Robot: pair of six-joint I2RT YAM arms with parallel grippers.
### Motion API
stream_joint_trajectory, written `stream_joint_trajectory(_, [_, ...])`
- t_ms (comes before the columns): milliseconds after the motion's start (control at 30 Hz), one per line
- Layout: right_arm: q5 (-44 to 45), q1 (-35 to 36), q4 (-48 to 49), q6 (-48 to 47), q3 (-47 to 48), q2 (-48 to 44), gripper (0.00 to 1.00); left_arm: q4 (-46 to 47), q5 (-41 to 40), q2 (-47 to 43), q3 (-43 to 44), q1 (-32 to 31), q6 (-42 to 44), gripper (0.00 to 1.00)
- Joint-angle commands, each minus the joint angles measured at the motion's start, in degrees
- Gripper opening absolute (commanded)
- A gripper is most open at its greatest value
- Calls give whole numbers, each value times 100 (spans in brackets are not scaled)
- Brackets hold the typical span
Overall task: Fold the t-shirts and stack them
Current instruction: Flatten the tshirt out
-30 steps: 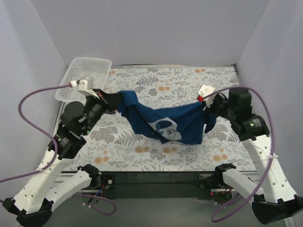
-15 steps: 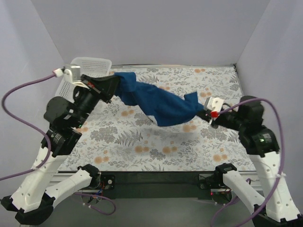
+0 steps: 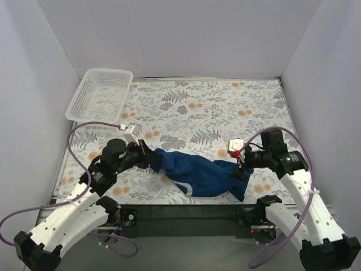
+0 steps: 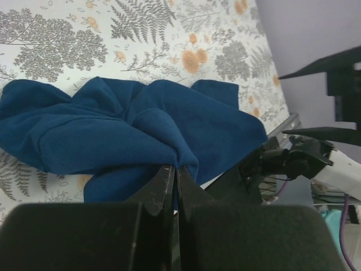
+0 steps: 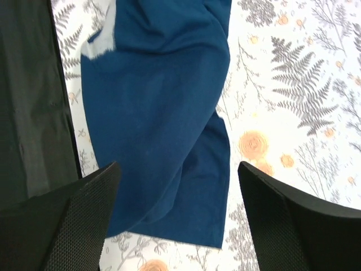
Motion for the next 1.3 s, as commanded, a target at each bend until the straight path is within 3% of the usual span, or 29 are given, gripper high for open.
stream_joint_trajectory(0, [-746,-19,285,154,332,745,78,46,201,-670,-153,20,-580,0])
stream_joint_trajectory(233, [-415,200,1050,1428,534,2607,76,-77,202,-873,-392,20,-669,0])
stream_joint_trajectory(433, [-1,542,1253,1964,569,3374,65,-183,43,-891,-189,20,-564,0])
stream_joint_trajectory(567, [166,877,1209,2114,648,3647,34,-218,8,-891,-84,20,-529,0])
stream_joint_trajectory(600, [184,938,1191,2141,718,3647,13,-236,-70,-917,-31,20,-528,0])
stream_joint_trajectory(633, [167,947,1156,2150,788,3621,3,-271,-123,-935,4,20,-520,0])
stream_joint_trajectory(833, [307,956,507,1598,2025,2901,1,-473,-554,-1014,206,20,-397,0])
stream_joint_trajectory(1000, [-148,1149,392,220,2450,1629,1,-385,-976,-1128,338,20,-361,0])
stream_joint_trajectory(1133, [-984,1483,-696,-888,2179,1283,1,-428,-1213,-1260,540,20,-256,0])
stream_joint_trajectory(1267, [-364,2175,-1173,-1278,461,976,1,-710,-1196,-1243,506,20,-291,0])
